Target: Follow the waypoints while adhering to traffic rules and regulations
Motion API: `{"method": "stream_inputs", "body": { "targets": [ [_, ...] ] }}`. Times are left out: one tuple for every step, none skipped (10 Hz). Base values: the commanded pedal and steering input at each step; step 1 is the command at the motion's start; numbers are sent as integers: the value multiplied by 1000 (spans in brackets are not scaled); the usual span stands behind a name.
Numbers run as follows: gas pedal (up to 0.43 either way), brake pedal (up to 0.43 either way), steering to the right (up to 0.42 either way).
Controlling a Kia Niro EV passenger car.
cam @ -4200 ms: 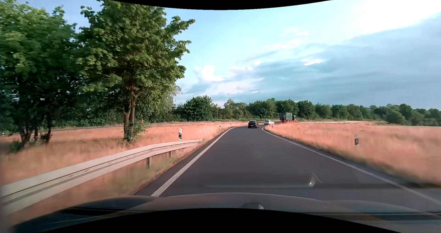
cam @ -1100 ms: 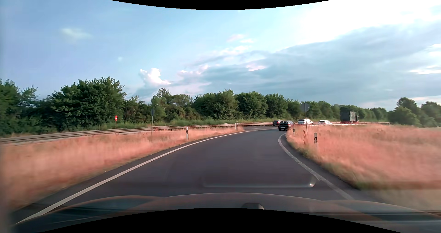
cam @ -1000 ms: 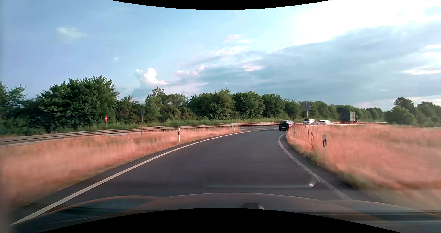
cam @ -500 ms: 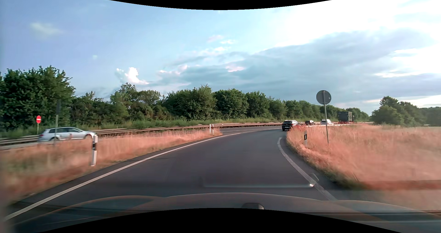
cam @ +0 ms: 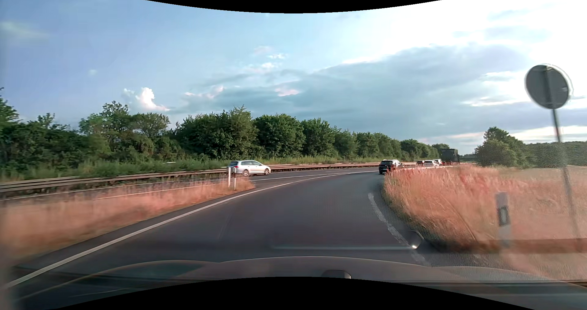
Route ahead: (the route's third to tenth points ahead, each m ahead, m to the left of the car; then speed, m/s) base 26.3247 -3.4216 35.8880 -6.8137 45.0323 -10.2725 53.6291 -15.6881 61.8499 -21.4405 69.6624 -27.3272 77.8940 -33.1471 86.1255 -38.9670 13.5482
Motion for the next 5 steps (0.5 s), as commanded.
{"method": "stream_inputs", "body": {
  "targets": [
    [0,0,72],
    [0,0,73],
    [0,0,75],
    [8,0,75],
    [20,0,76]
  ]
}}
